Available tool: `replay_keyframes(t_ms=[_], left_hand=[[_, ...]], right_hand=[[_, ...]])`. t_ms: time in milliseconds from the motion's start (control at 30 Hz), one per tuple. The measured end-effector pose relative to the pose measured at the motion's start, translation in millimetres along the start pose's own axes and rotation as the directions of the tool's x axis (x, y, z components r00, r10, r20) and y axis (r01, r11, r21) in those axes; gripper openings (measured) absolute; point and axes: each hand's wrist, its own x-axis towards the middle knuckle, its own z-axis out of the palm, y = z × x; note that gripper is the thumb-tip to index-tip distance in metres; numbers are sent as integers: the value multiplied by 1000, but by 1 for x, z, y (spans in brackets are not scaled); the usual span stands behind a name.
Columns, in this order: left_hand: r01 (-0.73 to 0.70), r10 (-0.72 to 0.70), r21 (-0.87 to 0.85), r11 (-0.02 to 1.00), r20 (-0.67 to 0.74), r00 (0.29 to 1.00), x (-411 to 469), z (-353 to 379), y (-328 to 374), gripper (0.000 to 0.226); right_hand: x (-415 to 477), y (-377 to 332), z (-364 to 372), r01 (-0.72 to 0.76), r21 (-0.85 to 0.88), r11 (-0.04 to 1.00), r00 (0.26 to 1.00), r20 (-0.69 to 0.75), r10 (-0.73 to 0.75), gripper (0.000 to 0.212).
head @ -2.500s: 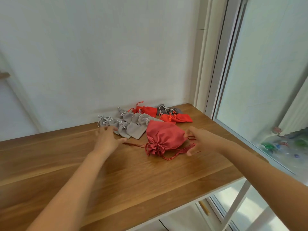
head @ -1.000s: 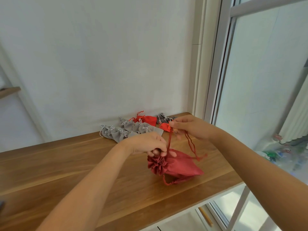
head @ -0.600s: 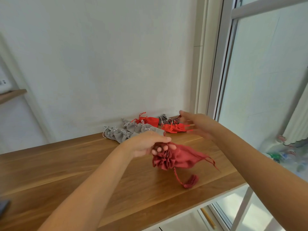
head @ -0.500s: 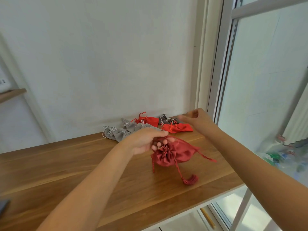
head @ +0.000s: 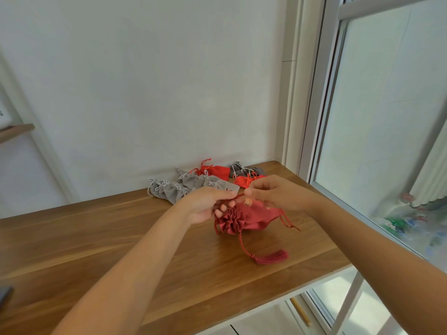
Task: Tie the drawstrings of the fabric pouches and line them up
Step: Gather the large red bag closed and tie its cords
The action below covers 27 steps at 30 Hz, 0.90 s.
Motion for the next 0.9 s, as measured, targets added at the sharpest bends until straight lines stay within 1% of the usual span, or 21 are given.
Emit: replay_keyframes(t_ms=[100,200,233,300,333,367,400,433,500,567,700,800,900], left_hand=[[17,-15,-37,999,35,999,2,-1,-6,16],[-3,5,-43,999,51,999,2,-3,-7,8],[-20,21,-32,999,57,998,2,-3,-8,10],[-69,68,10,998,71,995,2,-5,-8,15],[-101,98,34,994,83,992,1,-4,-8,14],[-134,128,56,989,96,987,1,-4,-7,13],[-164,156,72,984,109,982,0,-3,-7,13],[-193,182,85,978,124,975,0,-2,-6,13],[-244,226,108,964,152,962,-1,-2,-5,14],[-280,256,146,949,163,953,-1,-1,-5,13],[-341,323,200,919,116,939,0,4,-8,13],[-369,365,238,898,65,929,2,9,-11,15],[-389,396,301,871,37,917,4,10,-13,15]], right_hand=[[-1,-2,2,45,18,999,998,52,-46,25],[1,1,2,48,-6,999,993,104,-47,29],[1,1,2,30,9,1000,996,87,-31,31],[2,3,2,-6,73,997,1000,-8,7,38],[3,5,2,-4,78,997,999,-52,8,36],[4,7,3,-1,75,997,997,-75,6,28],[5,10,4,-4,72,997,997,-71,9,15],[5,12,6,-9,73,997,999,-39,12,11],[6,13,9,-35,99,994,999,44,31,25],[7,17,12,-62,174,983,996,78,49,27],[8,21,15,-87,296,951,996,48,76,22],[7,24,19,-115,301,947,993,29,111,26],[5,25,23,-108,273,956,993,-5,114,31]])
